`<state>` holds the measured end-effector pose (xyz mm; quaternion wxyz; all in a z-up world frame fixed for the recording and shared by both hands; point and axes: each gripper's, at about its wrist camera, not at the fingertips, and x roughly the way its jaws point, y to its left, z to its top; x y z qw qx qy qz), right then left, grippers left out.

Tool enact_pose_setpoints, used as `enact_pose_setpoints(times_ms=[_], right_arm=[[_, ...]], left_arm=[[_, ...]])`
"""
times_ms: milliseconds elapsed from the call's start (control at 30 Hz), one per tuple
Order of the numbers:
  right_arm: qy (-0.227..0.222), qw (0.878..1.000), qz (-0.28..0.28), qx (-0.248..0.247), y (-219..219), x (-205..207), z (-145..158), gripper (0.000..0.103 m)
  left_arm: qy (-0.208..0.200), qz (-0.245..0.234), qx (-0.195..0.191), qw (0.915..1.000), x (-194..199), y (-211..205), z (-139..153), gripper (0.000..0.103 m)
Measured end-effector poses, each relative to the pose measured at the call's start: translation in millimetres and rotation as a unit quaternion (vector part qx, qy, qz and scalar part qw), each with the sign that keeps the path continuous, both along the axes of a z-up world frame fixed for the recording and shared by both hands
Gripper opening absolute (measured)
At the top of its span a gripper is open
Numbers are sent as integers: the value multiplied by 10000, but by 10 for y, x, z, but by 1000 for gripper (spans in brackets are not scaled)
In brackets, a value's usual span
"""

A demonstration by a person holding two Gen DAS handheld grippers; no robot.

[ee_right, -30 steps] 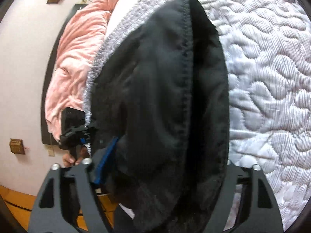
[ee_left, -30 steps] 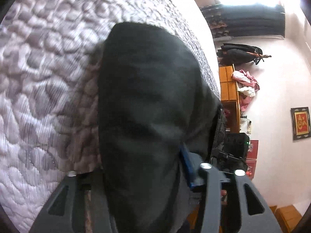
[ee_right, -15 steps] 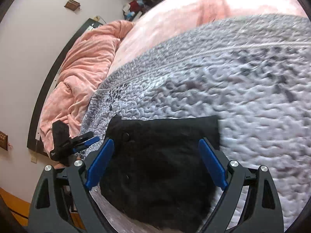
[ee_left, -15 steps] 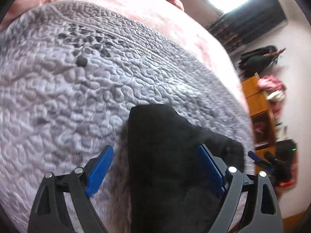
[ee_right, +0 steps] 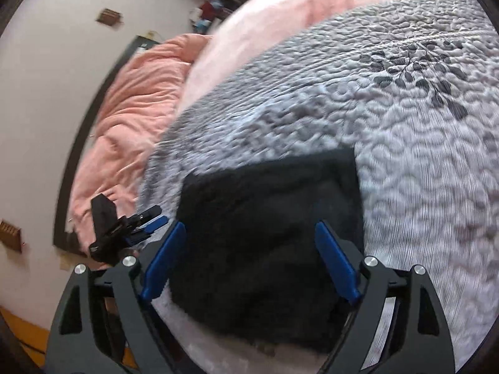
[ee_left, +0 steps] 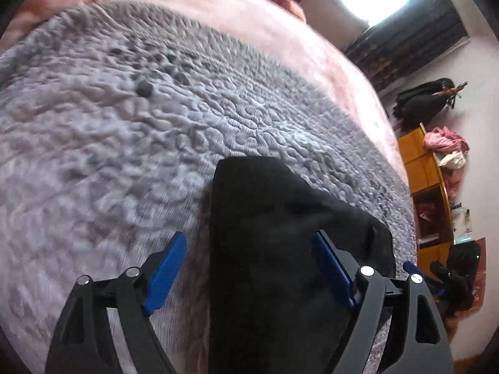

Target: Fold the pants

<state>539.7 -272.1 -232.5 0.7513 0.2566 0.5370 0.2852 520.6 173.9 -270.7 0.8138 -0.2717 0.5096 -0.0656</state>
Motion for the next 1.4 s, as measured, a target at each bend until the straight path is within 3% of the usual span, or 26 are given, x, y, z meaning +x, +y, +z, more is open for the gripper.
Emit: enact_pose_setpoints(times_ms=[133, 333, 433, 533, 700, 800, 900, 1000, 1067, 1100, 1200, 1300, 1400], right_arm=[[100, 9999, 10, 119, -14, -396, -92, 85], [413, 9990, -89, -140, 30, -389, -489, 82], [400, 9989, -184, -138, 17, -432, -390, 82], [225, 9996, -152, -43, 36, -584, -217, 86], [402, 9981, -65, -453, 161, -658, -449, 87], [324, 9981, -233, -461, 153, -720, -321, 87], [-1, 9957, -216, -901, 230, -937, -59, 92], [-584, 9793, -361, -1905, 358, -1388, 348, 96], [-1012, 9673, -471, -2278, 458, -1798, 634, 100], [-1162, 9617, -520, -2428, 506, -1990, 751, 100], [-1494, 9472, -644, -2763, 648, -2603, 1100, 100], [-1549, 9430, -826, -2826, 706, -2993, 1357, 100], [-1632, 9417, -744, -2847, 762, -3409, 1655, 100]], left_arm=[[37, -46, 237, 9997, -509, -112, -44, 83], [443, -189, 515, 9975, -651, -335, -433, 84], [502, -97, 363, 9980, -656, -292, -460, 83], [235, -129, 394, 9989, -788, -287, -321, 83], [327, -199, 367, 9986, -873, -341, -420, 91], [327, -133, 265, 9990, -946, -321, -354, 91], [44, -231, 521, 9984, -1201, -391, -86, 93], [-441, -256, 930, 9944, -1657, -501, 313, 99], [-820, -202, 1362, 9871, -1991, -607, 653, 99], [-971, -134, 1766, 9794, -2219, -691, 831, 99], [-1242, 53, 2488, 9605, -2676, -887, 1190, 99], [-1420, 246, 2884, 9466, -3143, -1036, 1552, 99], [-1569, 382, 2944, 9419, -3491, -1123, 1828, 99]])
